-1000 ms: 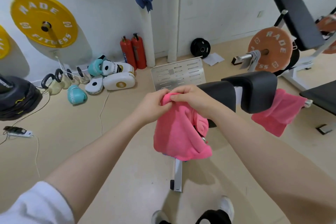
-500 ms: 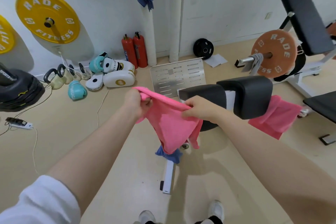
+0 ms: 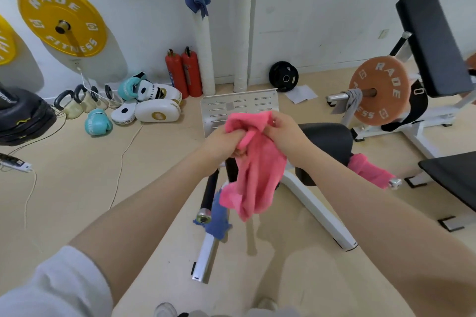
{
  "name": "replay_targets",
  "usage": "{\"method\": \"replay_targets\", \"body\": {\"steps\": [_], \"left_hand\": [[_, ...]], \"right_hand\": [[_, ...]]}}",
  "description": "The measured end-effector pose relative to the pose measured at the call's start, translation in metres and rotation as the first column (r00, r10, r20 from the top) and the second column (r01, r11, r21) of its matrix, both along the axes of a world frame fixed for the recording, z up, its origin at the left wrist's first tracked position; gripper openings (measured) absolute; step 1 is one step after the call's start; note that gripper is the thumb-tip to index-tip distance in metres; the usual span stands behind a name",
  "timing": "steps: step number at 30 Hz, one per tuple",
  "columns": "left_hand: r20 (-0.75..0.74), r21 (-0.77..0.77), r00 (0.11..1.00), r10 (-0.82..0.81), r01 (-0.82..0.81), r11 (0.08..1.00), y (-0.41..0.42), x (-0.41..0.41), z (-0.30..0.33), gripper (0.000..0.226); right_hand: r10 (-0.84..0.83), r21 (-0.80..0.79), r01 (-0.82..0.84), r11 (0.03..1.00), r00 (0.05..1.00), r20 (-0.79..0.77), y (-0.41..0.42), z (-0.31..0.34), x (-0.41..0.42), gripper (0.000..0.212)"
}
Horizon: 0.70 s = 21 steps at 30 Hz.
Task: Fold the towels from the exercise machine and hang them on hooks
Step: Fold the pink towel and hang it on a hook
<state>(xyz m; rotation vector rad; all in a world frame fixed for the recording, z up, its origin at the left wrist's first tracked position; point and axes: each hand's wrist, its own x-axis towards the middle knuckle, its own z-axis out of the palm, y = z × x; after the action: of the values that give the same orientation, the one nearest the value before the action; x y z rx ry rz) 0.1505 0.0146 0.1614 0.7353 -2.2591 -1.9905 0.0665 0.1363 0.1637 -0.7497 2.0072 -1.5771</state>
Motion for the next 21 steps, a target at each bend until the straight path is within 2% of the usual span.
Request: {"method": "replay_targets", "body": {"steps": [1, 2, 4, 8, 11, 12, 13, 14, 16, 17, 19, 21], "left_hand": [[-0.023, 0.057, 0.995, 0.095, -0.093, 0.994, 0.005, -0.008, -0.002, 0.036], [-0.048, 0.100, 0.985, 0.166, -0.161, 0.982, 0.011, -0.015, -0.003, 0.037], [-0.094, 0.157, 0.966, 0.242, -0.226, 0.961, 0.022, -0.029, -0.009, 0.037], [-0.144, 0.378, 0.895, 0.422, -0.345, 0.859, 0.036, -0.049, -0.013, 0.027], [-0.202, 0.506, 0.820, 0.536, -0.381, 0.773, 0.034, -0.054, -0.012, 0.033], [-0.233, 0.520, 0.810, 0.538, -0.363, 0.773, 0.035, -0.054, -0.012, 0.034], [-0.247, 0.476, 0.817, 0.522, -0.367, 0.799, 0.037, -0.054, -0.014, 0.036], [-0.227, 0.360, 0.845, 0.485, -0.389, 0.848, 0.041, -0.055, -0.018, 0.039], [-0.086, 0.095, 0.923, 0.376, -0.368, 0.925, 0.051, -0.058, -0.025, 0.026], [-0.028, 0.078, 0.961, 0.276, -0.273, 0.959, 0.059, -0.058, -0.025, 0.015], [-0.036, 0.144, 0.998, 0.056, -0.051, 0.988, 0.078, -0.058, -0.025, 0.018], [-0.024, 0.122, 0.993, -0.116, 0.118, 0.986, 0.095, -0.058, -0.021, 0.022]], "right_hand": [[0.013, 0.033, -0.015, 0.999, 0.999, 0.049, 0.010, -0.002, -0.007, 0.010], [0.031, 0.077, -0.040, 0.996, 0.993, 0.110, 0.020, -0.004, -0.014, 0.016], [0.106, 0.147, -0.144, 0.979, 0.965, 0.242, 0.035, -0.009, -0.026, 0.013], [0.253, 0.278, -0.325, 0.904, 0.930, 0.266, 0.055, -0.018, -0.047, 0.026], [0.319, 0.112, -0.380, 0.918, 0.877, 0.358, 0.074, -0.027, -0.059, 0.015], [0.310, 0.039, -0.357, 0.933, 0.855, 0.416, 0.079, -0.028, -0.061, 0.012], [0.281, -0.016, -0.311, 0.950, 0.836, 0.470, 0.082, -0.028, -0.063, 0.016], [0.248, -0.040, -0.264, 0.964, 0.827, 0.504, 0.084, -0.029, -0.065, 0.022], [0.162, -0.024, -0.172, 0.985, 0.856, 0.490, 0.083, -0.030, -0.069, 0.032], [0.116, -0.009, -0.126, 0.992, 0.879, 0.462, 0.082, -0.030, -0.070, 0.033], [0.028, 0.005, -0.033, 0.999, 0.914, 0.405, 0.079, -0.028, -0.071, 0.026], [-0.034, 0.001, 0.037, 0.999, 0.931, 0.363, 0.078, -0.026, -0.072, 0.021]]}}
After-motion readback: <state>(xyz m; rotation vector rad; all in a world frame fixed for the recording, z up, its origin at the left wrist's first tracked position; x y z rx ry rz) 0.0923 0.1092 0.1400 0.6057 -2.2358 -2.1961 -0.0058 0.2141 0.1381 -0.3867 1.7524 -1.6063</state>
